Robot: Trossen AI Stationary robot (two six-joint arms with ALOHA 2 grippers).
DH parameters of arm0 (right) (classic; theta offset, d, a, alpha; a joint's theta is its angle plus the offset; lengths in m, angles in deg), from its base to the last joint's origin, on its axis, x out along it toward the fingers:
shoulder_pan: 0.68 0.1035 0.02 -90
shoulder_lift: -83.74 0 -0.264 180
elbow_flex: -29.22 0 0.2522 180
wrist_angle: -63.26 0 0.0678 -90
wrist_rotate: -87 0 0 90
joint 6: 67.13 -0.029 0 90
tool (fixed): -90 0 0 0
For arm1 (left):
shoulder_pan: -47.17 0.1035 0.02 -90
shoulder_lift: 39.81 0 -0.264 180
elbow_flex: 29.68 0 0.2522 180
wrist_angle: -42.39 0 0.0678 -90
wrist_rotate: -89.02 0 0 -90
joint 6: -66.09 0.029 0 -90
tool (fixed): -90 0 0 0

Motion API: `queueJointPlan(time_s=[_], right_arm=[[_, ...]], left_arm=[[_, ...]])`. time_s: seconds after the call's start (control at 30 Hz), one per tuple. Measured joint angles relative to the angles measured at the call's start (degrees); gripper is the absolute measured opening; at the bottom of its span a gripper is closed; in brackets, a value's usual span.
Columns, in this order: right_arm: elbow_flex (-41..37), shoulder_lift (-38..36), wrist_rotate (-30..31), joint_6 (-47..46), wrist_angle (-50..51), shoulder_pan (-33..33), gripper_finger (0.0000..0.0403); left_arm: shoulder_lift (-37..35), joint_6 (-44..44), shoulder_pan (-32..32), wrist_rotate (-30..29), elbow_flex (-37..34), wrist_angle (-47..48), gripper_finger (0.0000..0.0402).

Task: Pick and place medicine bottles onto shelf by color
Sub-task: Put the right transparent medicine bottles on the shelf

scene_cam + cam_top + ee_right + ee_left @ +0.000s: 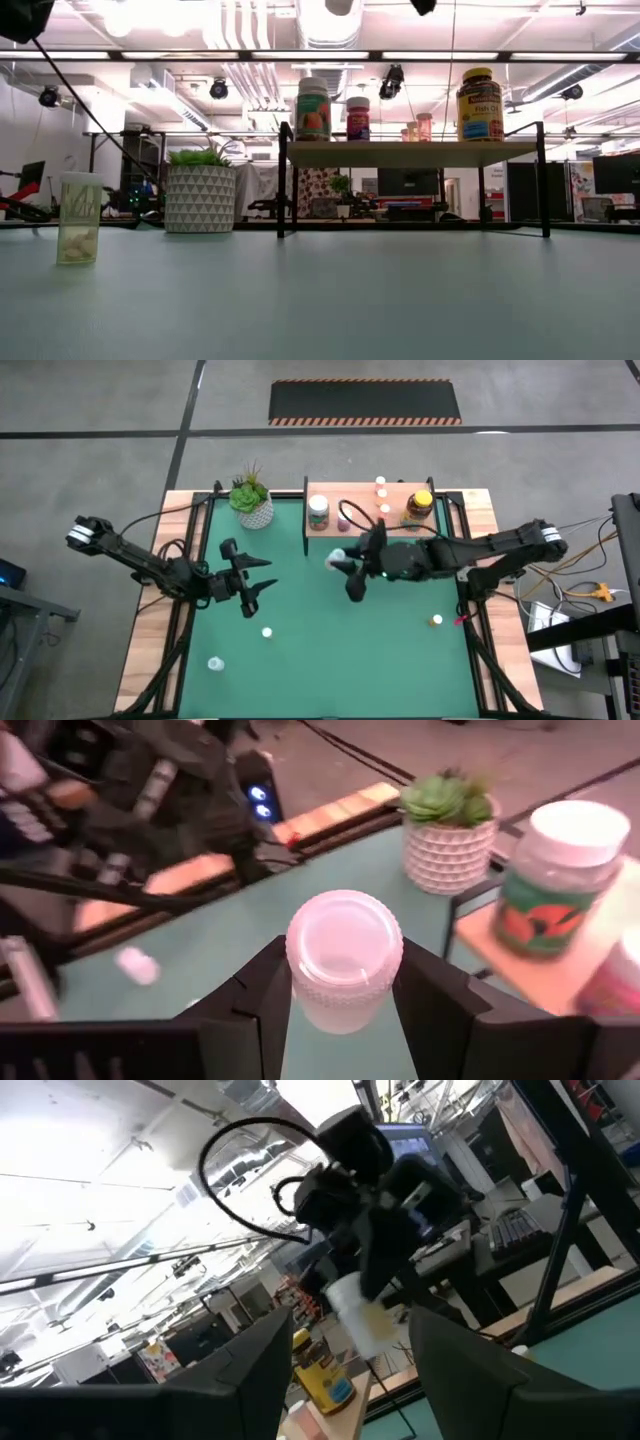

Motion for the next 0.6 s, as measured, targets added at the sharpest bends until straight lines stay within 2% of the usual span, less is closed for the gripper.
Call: queueJointPlan(time_s=[0.27,0.43,0.6], right_arm=[[12.22,5.41,1.34,1.58,12.89,-5.19,0.0140],[12.60,5.55,9.90,-5.13,22.65,-7.34,0.0140],[12.45,5.33,17.37,-17.12,32.76,-8.78,0.0139]], left_arm=[[-2.87,0.31,0.00,-0.39,-2.26,-0.01,0.0185],[-4.69,0.01,0.00,-0.41,-3.05,0.00,0.0185],[-5.12,-0.05,0.00,-0.41,-3.29,-0.01,0.0185]])
